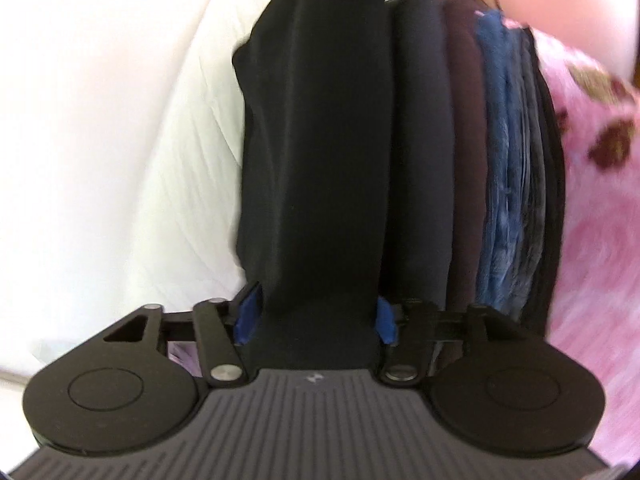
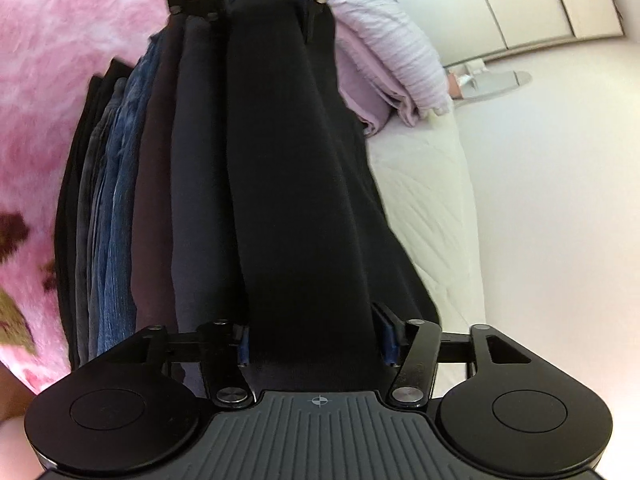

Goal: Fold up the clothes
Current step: 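Carry the jacket with both grippers and lower it onto the clothes stack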

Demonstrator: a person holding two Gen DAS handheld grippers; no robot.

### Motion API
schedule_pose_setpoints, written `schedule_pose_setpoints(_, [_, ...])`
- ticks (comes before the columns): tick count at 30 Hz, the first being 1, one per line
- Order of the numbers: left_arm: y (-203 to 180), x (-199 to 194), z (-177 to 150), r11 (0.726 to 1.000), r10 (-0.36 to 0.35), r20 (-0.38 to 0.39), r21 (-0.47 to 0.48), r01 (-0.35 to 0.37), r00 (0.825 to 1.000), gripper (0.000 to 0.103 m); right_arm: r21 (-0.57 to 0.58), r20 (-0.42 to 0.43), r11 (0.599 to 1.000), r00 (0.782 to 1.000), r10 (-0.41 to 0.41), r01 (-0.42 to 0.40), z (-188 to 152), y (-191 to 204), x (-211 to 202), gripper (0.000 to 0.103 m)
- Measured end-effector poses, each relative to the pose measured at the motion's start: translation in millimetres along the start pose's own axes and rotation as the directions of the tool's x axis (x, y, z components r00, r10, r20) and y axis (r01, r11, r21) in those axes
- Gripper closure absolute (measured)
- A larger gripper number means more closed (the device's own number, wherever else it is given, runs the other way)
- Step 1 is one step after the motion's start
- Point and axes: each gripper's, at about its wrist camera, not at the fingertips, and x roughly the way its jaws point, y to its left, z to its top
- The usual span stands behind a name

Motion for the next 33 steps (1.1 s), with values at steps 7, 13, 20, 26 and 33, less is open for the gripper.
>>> schedule_pose_setpoints(7, [3,3,-18,0.999,-0.039,-0.046,-0.036,0.038,0.998,0.041,-0.032,-0.005,0.999,1.000,0.002,-0.003,-6,-1,-10,0.035])
schedule_pose_setpoints(13, [1,11,-18,0.991,-0.104,-0.078,-0.087,0.097,0.991,0.065,0.013,-0.034,0.997,0.997,0.071,-0.071,-17,0,0,0.046])
schedule_pose_setpoints(20, [-16,24,-9,0.986,-0.108,-0.105,-0.142,0.093,0.989,0.067,0.111,-0.034,0.987,0.993,0.117,-0.112,-21,6,1,0.057])
schedule_pose_setpoints(26, [-15,10,-24,0.986,-0.103,-0.118,-0.140,0.086,0.988,0.067,0.105,-0.039,0.990,0.994,0.101,-0.097,-20,15,2,0.056])
schedule_pose_setpoints(33, [8,3,-13,0.972,-0.139,-0.176,-0.212,0.101,0.975,0.056,0.041,-0.063,0.998,0.996,0.056,-0.053,-14,26,8,0.052])
